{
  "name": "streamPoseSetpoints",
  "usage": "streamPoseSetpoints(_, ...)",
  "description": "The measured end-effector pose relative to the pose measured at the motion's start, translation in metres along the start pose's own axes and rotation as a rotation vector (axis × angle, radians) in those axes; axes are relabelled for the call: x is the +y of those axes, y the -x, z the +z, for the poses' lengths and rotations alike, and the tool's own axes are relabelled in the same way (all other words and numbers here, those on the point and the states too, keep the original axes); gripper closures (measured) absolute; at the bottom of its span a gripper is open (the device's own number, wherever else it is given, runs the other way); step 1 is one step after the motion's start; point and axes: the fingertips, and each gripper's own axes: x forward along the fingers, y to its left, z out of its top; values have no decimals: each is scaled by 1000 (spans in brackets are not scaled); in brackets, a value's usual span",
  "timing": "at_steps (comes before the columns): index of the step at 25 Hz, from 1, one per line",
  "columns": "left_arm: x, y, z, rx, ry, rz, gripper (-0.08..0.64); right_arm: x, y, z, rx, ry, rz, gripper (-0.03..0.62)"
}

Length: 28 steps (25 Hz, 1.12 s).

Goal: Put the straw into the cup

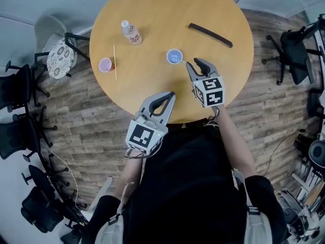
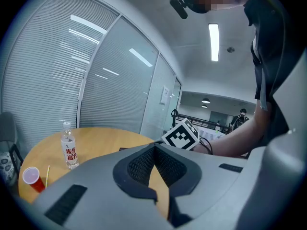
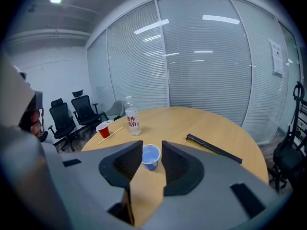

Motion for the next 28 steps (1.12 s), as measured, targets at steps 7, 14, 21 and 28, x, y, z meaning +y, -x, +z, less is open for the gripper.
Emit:
streamPoseSetpoints(7,-16,1,-4,-4,-14,13,549,8,19,-3,-18,16,51,463)
streamPoseSetpoints(14,-35,-6,-1,-8,-37,21,549,18,41,4,-44,67,118,466)
streamPoseSetpoints(21,-54,-13,4,-9,-55,37,551,19,71,15,-96,88,182,494)
streamPoseSetpoints(28,-81,-18,8,-19,-60,45,549,5,105,16,-110,137,189,518)
